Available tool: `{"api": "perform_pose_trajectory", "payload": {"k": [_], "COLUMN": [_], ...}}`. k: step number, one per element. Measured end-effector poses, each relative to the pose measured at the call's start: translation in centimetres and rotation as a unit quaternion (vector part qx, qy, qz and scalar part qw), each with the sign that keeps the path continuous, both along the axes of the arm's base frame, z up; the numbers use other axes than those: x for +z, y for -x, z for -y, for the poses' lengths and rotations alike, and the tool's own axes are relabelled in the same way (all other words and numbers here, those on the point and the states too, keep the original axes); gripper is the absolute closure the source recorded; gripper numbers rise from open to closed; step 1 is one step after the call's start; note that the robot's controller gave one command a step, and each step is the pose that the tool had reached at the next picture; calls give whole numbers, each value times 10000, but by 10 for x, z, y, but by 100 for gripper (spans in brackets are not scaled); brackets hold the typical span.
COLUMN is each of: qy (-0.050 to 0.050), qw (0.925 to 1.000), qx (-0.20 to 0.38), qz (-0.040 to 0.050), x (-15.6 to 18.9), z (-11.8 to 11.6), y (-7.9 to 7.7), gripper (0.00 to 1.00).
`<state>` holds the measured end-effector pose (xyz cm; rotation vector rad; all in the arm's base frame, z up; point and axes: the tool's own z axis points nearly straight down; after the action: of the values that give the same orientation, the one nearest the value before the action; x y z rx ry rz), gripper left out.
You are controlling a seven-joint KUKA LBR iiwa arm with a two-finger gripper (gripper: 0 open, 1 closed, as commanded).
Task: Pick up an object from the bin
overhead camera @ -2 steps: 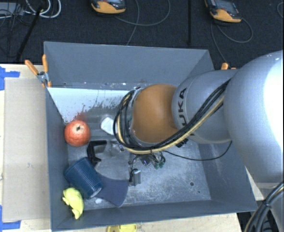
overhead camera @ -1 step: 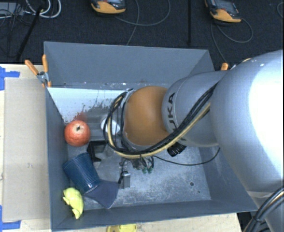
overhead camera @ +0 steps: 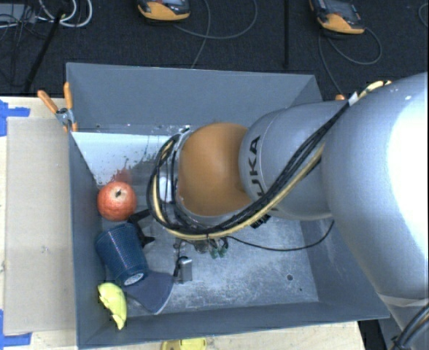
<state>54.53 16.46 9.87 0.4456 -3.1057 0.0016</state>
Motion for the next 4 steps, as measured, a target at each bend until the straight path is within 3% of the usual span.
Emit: {"api": "perform_pose_trajectory", "payload": {"k": [1, 2, 3, 4], "qy": [-16, -10, -14, -20], "qw": [9919, 9961, 9900, 9721], "qx": [1269, 887, 1411, 2344], "qz": [21, 29, 23, 34], "x": [31, 46, 58, 56], "z": [-15, -37, -58, -55], "y": [-26, -19, -11, -49], "gripper": [0, 0, 0, 0]}}
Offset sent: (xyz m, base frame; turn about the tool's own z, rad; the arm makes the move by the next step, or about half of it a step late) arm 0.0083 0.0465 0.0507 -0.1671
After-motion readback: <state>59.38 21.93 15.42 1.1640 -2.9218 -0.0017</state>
